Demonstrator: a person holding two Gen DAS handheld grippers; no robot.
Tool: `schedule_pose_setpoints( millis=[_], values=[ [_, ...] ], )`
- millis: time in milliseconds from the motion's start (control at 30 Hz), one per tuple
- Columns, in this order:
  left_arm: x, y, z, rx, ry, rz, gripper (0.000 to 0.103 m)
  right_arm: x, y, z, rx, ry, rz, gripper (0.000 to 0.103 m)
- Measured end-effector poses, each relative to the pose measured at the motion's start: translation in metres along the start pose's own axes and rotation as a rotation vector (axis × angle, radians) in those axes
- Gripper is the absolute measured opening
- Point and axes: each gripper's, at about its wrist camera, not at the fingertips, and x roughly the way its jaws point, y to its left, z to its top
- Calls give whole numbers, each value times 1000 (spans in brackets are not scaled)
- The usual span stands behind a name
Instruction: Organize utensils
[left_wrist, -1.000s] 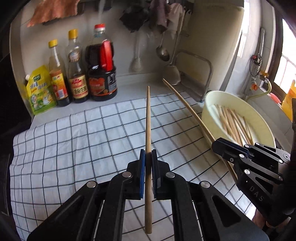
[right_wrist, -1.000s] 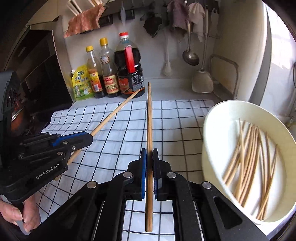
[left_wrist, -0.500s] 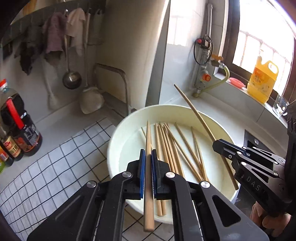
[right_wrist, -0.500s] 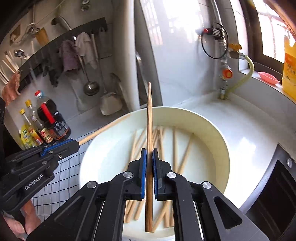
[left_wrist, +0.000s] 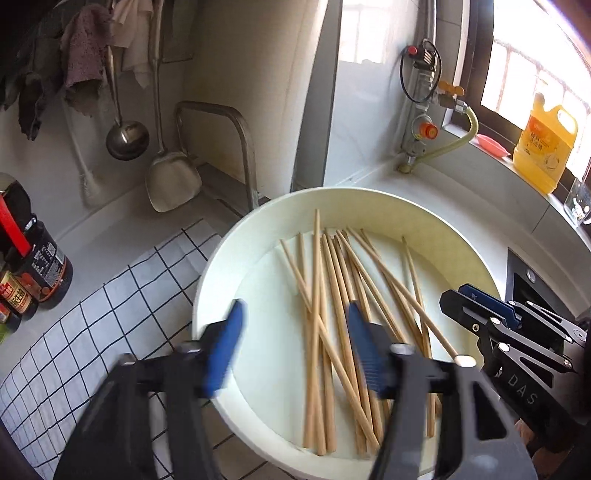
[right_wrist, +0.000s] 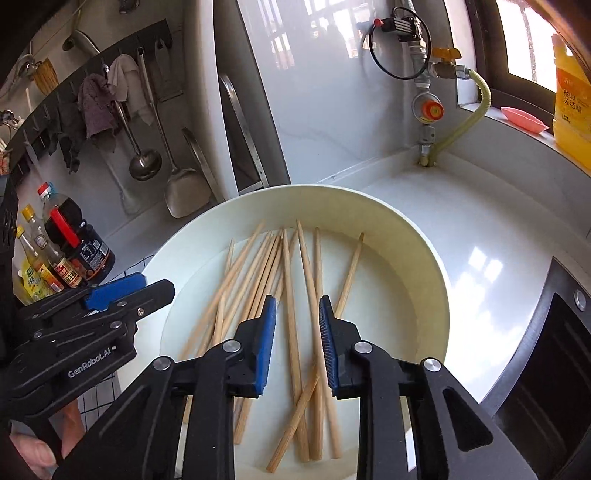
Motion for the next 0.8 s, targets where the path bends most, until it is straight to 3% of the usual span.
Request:
schedule_pose_setpoints(
  millis=[200,367,800],
  values=[
    [-37,20,-7,-28,-70,53,87,-9,8,1,-12,-15,17,25],
    [-57,30,-17,-36,-116,78,92,-20,20,2,-25,-46,40,38],
    [-79,31,-15,-20,-191,108,94,-27,39,-1,-85,-66,11,46]
  ],
)
